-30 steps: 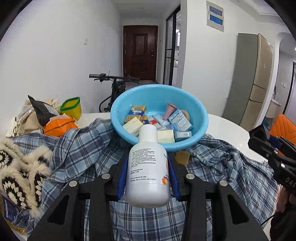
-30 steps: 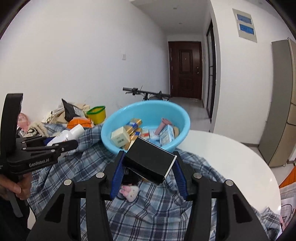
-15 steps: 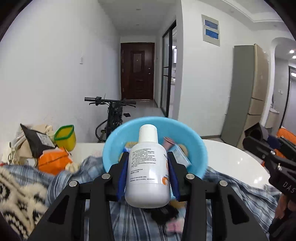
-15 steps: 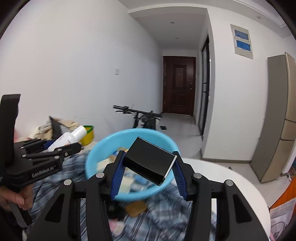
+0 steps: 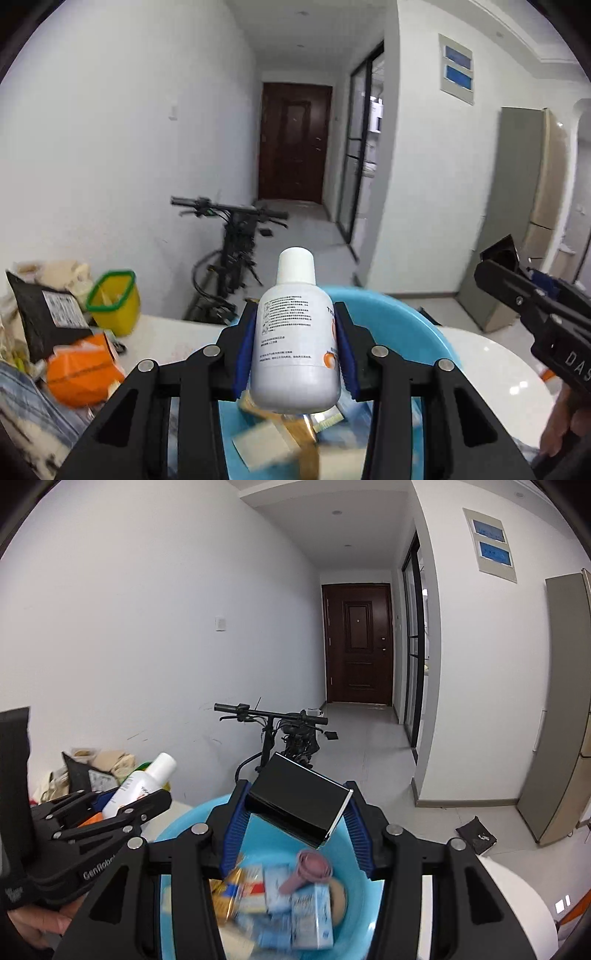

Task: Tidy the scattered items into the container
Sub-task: 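Carry both items over the basin and open the left tool to drop the bottle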

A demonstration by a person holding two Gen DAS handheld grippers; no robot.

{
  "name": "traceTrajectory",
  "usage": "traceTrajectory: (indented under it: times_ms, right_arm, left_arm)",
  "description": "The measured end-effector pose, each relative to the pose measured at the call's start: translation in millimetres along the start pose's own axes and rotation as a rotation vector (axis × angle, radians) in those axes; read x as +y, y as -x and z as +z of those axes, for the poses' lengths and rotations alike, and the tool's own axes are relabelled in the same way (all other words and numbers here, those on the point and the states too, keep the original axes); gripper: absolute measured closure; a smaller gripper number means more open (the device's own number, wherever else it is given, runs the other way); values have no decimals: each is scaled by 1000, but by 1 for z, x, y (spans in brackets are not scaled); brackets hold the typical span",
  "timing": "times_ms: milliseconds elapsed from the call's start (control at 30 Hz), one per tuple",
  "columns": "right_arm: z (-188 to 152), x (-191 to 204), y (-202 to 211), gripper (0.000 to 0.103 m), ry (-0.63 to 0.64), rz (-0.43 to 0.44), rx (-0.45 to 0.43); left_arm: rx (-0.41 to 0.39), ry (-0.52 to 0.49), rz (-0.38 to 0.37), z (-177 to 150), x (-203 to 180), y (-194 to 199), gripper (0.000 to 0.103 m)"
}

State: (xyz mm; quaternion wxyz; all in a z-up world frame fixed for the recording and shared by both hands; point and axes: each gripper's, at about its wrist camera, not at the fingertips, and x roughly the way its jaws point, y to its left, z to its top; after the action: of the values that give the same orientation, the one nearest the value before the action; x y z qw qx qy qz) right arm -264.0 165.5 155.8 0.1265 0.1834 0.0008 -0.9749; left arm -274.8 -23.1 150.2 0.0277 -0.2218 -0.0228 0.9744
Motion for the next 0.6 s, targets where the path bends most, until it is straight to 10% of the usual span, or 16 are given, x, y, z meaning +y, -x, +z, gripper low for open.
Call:
traceTrajectory:
  times_ms: [400,600]
  right_arm:
    - [18,-6,-32,55,-3,2,105]
    - [4,-10,-64,55,-43,52,443]
  left_arm:
    - [55,-46,16,17,-1,-35,61]
    - [366,49,17,16,12,-59,61]
